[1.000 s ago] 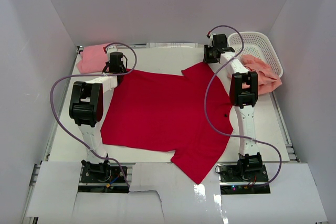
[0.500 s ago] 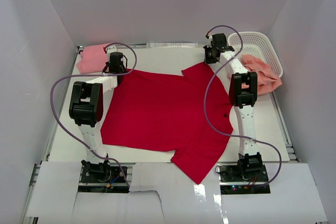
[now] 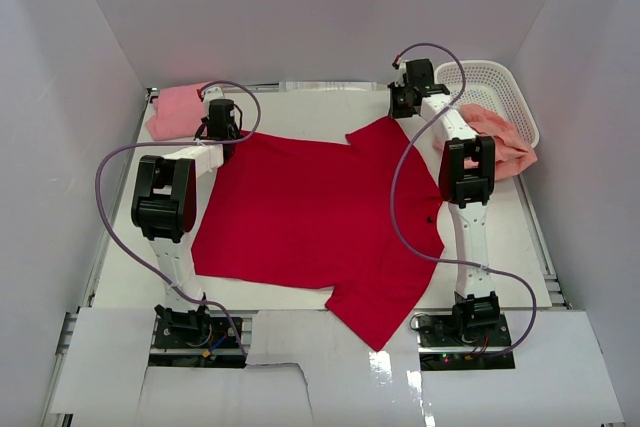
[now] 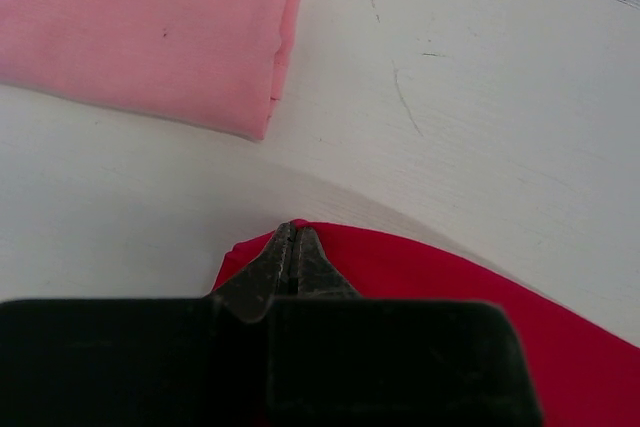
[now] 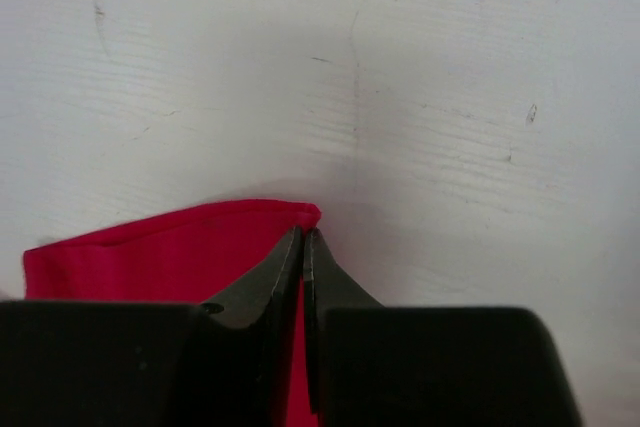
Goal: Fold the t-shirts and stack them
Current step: Grap the side of the flattened tshirt furthest away from the robot with both arms
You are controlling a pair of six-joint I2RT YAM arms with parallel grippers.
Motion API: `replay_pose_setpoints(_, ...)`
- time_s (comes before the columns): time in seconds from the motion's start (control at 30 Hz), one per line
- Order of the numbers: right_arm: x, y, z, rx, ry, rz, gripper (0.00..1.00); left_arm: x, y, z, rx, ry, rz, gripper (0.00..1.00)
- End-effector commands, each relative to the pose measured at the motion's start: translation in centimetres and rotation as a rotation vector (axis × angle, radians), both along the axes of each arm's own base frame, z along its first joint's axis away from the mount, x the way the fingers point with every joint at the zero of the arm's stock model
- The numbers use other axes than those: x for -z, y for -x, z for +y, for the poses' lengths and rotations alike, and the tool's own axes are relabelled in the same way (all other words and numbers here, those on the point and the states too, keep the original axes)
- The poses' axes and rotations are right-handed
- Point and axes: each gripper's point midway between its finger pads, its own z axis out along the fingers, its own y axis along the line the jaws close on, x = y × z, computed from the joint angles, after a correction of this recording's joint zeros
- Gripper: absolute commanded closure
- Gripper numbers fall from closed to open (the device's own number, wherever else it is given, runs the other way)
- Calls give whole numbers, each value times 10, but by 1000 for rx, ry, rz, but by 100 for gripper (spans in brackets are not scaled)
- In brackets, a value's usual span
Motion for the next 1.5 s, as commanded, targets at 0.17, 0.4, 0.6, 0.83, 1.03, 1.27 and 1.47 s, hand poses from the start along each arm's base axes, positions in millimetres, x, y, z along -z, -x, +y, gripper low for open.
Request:
replay_pose_setpoints(0.17, -96, 19, 7, -44, -44, -120, 92, -37, -4, 1, 5, 9, -77, 100)
replay_pose_setpoints(0.4, -93, 42, 13, -78, -70, -82, 92, -41, -4, -2, 18, 14, -79, 100)
replay_pose_setpoints(0.6, -99, 61, 18, -100, -79, -84, 92, -40, 0, -2, 10, 21, -50, 100)
replay_pose_setpoints(0.83, -108, 87, 20, -120, -89, -83, 92, -49, 8, 2, -6, 21, -47, 100)
replay_pose_setpoints(1.03, -126, 102, 22, -134, -98, -103, 92, -63, 12, 2, -2, 20, -59, 100)
replay_pose_setpoints(1.27, -142, 124, 30, -155, -97, -121, 92, -67, 14, 4, -9, 16, -60, 100)
replay_pose_setpoints(1.47, -153, 143, 36, -172, -95, -143, 92, -65, 20, 6, -20, 10, -33, 100)
